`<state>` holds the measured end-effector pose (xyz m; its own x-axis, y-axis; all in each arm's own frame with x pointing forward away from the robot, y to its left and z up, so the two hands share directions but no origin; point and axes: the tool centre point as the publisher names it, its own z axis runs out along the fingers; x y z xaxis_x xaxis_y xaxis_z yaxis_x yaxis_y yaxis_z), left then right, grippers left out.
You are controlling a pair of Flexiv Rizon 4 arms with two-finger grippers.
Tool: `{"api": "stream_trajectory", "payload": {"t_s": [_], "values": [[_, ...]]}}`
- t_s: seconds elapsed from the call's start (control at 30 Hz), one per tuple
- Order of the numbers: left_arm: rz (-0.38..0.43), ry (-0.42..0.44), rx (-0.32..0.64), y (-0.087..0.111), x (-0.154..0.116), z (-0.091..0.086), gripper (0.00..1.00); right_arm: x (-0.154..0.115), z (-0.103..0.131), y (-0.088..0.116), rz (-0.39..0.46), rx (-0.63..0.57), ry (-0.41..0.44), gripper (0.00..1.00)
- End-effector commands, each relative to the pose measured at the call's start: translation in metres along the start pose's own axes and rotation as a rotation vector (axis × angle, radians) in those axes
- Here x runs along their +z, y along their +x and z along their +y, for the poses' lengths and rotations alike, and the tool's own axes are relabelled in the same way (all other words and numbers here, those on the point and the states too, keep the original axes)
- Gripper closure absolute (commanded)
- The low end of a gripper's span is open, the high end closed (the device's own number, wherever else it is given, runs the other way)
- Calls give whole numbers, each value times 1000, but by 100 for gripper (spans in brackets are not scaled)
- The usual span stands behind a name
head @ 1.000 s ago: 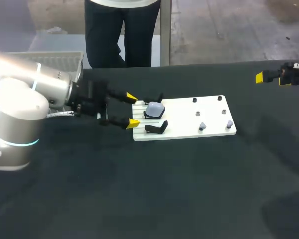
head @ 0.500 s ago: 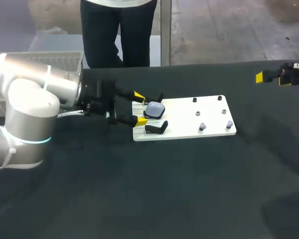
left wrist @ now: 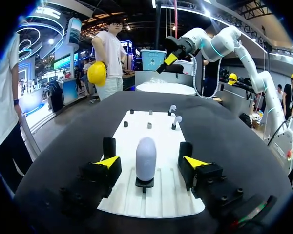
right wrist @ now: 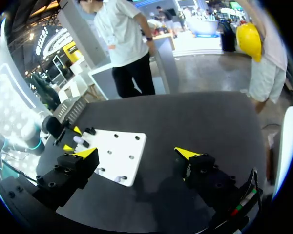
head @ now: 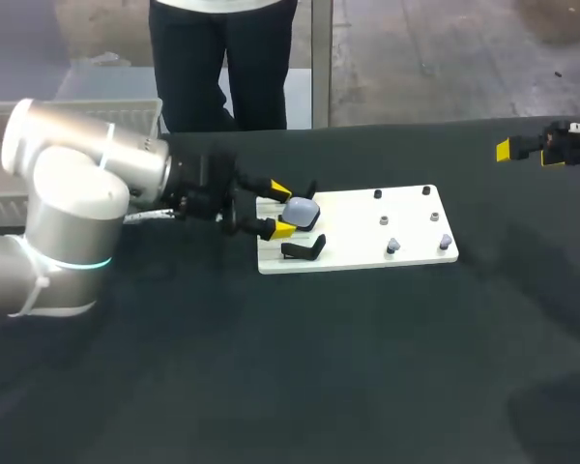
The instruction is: Pick up each earbud case from the left stands, insert the matching earbuds, close the lid, and place the case in the box.
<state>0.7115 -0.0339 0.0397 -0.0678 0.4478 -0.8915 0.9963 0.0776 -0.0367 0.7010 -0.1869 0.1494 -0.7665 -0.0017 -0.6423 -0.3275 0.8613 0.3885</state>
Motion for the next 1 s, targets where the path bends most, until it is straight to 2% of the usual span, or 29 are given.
{"api": "stream_trajectory", "payload": {"t_s": [0.03,0.13,0.43,0.47,0.53,0.7,1.0], "values": [[3,17,5,-2,3,5,33,0,1,0,-1,1,6,0],[3,25,2,-1,5,6,42,0,1,0,-1,1,6,0],[-13,57,10,2,12,8,45,0,1,0,-1,1,6,0],[-13,58,10,2,13,8,49,0,1,0,-1,1,6,0],[-14,61,11,3,14,9,46,0,1,0,-1,1,6,0],[-25,79,9,5,17,12,51,0,1,0,-1,1,6,0],[-30,99,12,7,22,12,51,0,1,0,-1,1,6,0]]}}
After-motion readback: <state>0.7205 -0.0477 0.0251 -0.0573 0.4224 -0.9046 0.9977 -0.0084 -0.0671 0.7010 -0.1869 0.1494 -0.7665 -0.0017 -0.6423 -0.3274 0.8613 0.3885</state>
